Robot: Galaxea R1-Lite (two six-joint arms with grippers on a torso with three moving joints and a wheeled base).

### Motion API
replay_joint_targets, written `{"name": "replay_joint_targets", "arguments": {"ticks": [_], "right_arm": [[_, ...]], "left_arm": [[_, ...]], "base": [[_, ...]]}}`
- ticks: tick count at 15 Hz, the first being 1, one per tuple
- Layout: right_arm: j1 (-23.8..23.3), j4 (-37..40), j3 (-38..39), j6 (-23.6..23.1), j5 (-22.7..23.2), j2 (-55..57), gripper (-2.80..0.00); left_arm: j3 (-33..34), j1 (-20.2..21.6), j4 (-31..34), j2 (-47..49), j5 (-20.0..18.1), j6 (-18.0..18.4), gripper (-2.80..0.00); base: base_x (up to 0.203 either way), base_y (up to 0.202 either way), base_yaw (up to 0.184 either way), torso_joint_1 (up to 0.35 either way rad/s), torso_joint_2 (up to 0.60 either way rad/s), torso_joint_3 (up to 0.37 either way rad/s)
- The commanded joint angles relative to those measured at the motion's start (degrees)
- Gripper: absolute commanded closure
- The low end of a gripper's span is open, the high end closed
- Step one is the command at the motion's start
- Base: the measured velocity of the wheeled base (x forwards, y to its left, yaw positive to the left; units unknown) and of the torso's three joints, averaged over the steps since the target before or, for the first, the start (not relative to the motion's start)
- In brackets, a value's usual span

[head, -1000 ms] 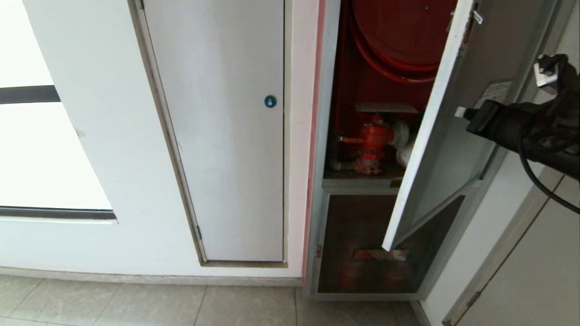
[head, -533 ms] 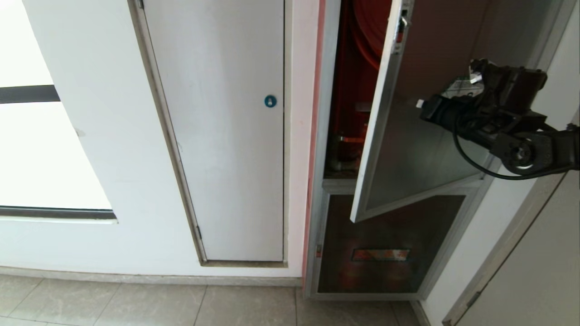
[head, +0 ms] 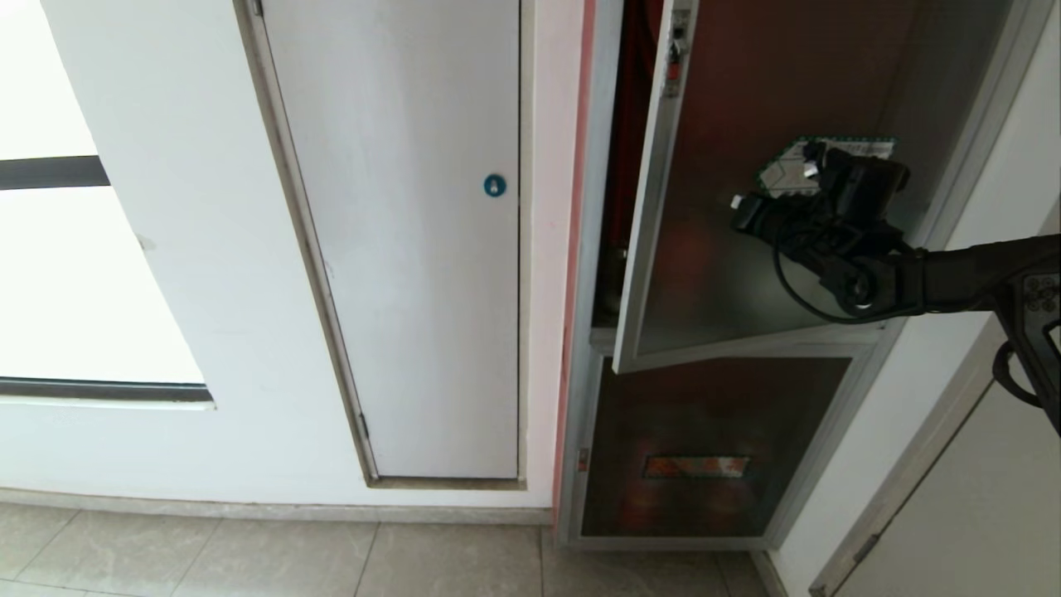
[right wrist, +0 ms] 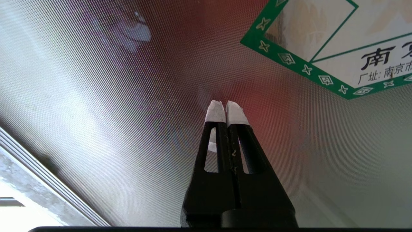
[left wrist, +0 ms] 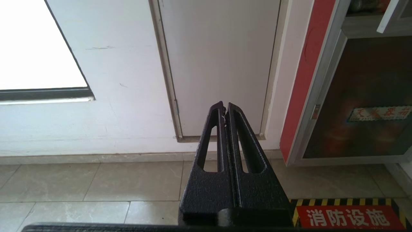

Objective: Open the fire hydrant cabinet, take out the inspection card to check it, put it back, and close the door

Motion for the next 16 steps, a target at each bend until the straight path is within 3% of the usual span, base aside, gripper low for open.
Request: {"name": "replay_joint_targets", "arguments": {"ticks": [1, 7, 16], "right_arm": [[0.2, -0.3, 0.8, 0.1, -0.3, -0.6, 0.00], [0.4, -0.7, 23.7, 0.0, -0.7, -19.3, 0.00], [0.4, -0.7, 61.9, -5.2, 0.5, -61.9, 0.00]], "left_arm": [[0.7, 0.0, 0.0, 0.0, 0.0, 0.0, 0.00], [0.7, 0.0, 0.0, 0.0, 0.0, 0.0, 0.00], [0.7, 0.0, 0.0, 0.0, 0.0, 0.0, 0.00]], "base": [[0.000, 0.000, 0.000, 0.000, 0.00, 0.000], [0.000, 0.000, 0.000, 0.000, 0.00, 0.000], [0.000, 0.000, 0.000, 0.000, 0.00, 0.000]]}}
